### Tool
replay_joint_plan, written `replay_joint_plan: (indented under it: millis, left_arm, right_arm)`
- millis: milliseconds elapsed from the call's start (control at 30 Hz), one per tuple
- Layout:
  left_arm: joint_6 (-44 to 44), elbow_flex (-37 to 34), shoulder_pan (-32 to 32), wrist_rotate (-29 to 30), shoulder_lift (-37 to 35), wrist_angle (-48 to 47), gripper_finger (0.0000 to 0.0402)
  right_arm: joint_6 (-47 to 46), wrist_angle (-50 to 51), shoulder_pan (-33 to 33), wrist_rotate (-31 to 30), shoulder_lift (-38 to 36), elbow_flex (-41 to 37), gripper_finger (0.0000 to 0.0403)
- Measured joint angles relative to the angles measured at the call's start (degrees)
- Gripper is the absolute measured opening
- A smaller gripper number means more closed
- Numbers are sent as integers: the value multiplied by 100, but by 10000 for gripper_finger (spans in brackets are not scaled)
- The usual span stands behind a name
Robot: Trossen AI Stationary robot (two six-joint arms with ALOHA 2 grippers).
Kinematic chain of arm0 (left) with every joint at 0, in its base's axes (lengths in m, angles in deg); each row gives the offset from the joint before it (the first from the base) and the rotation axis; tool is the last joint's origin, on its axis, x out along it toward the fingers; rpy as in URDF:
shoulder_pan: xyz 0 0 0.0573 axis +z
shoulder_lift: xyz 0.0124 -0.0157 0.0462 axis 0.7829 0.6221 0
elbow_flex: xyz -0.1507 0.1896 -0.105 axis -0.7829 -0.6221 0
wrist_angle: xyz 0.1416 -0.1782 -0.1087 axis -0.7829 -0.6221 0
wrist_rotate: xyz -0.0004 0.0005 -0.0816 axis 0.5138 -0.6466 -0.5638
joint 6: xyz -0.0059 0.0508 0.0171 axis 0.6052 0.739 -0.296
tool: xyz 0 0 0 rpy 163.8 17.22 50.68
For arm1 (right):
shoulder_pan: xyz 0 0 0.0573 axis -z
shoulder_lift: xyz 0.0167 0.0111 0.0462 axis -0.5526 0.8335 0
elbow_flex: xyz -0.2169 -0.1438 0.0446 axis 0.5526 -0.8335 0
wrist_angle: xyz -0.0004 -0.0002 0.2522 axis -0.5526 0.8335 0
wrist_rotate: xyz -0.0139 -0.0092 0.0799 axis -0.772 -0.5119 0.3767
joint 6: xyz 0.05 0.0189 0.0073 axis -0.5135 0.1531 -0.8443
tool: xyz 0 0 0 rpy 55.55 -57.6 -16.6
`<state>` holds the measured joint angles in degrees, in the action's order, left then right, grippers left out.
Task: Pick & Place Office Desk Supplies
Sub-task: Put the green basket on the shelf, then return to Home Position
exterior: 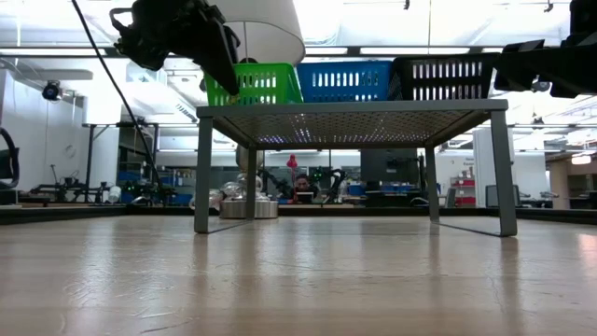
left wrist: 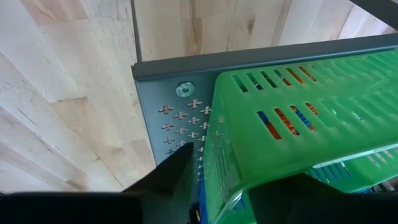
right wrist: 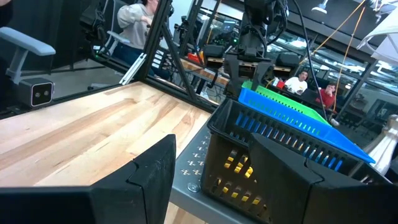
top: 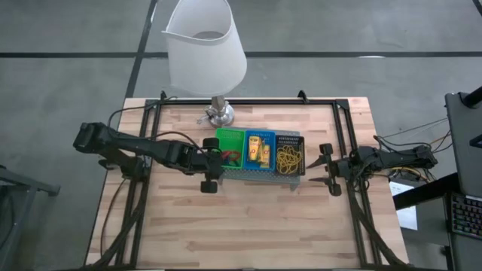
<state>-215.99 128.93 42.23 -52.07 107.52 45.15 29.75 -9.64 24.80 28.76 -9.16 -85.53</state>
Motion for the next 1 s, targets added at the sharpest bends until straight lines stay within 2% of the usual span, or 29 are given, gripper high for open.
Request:
replay_joint_plan:
  millis: [667, 1000]
  left_arm:
    - [-2, 0, -2, -2, 2, 113, 248]
    - [243, 0, -39, -150, -171, 601, 265]
  right_arm:
    - [1, 0, 1, 0, 1, 0, 201]
    - [1, 0, -1, 0, -1, 0, 201]
